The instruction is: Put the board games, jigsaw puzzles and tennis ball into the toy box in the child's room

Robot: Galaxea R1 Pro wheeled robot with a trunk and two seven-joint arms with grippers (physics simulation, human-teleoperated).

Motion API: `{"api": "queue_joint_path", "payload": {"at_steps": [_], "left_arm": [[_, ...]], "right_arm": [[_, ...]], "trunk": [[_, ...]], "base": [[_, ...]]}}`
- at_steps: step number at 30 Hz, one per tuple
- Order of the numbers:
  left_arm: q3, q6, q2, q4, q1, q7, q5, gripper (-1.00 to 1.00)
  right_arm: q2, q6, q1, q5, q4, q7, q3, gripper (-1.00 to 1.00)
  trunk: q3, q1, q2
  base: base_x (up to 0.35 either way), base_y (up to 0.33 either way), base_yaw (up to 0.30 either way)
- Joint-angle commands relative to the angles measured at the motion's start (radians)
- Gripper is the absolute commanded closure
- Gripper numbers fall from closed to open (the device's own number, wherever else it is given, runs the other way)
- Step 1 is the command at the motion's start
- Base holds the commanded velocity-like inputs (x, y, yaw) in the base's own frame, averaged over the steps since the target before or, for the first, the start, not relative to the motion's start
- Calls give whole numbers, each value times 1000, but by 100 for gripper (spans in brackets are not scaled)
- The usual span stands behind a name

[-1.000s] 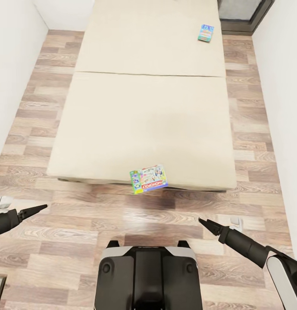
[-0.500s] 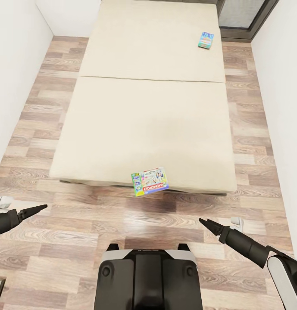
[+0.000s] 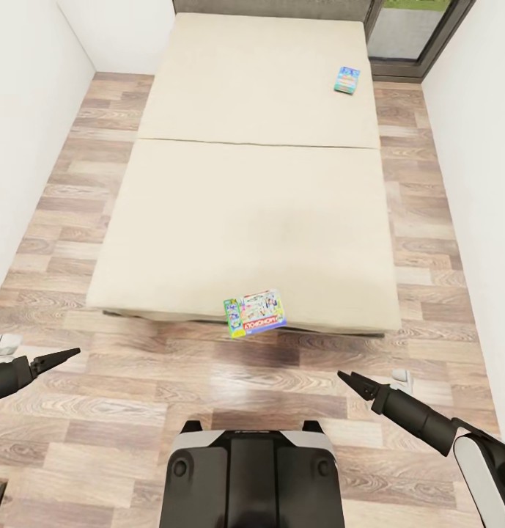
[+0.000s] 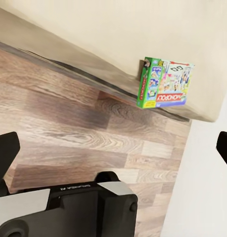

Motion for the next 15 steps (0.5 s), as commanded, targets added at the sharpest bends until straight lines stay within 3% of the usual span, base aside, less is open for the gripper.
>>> {"api": "queue_joint_path", "payload": {"at_steps": [1,15], "left_arm": [[1,4,0,0,0,-5,-3,-100],[1,4,0,0,0,-6,-1,-100]], "right_arm": [[0,5,0,-4,-1,1,0,-100],[0,-39,0,-4,-11,-3,7,-100]], "trunk": [[1,1,-1],[24,1,-1]], "base": [[0,0,0],[0,0,0]]}}
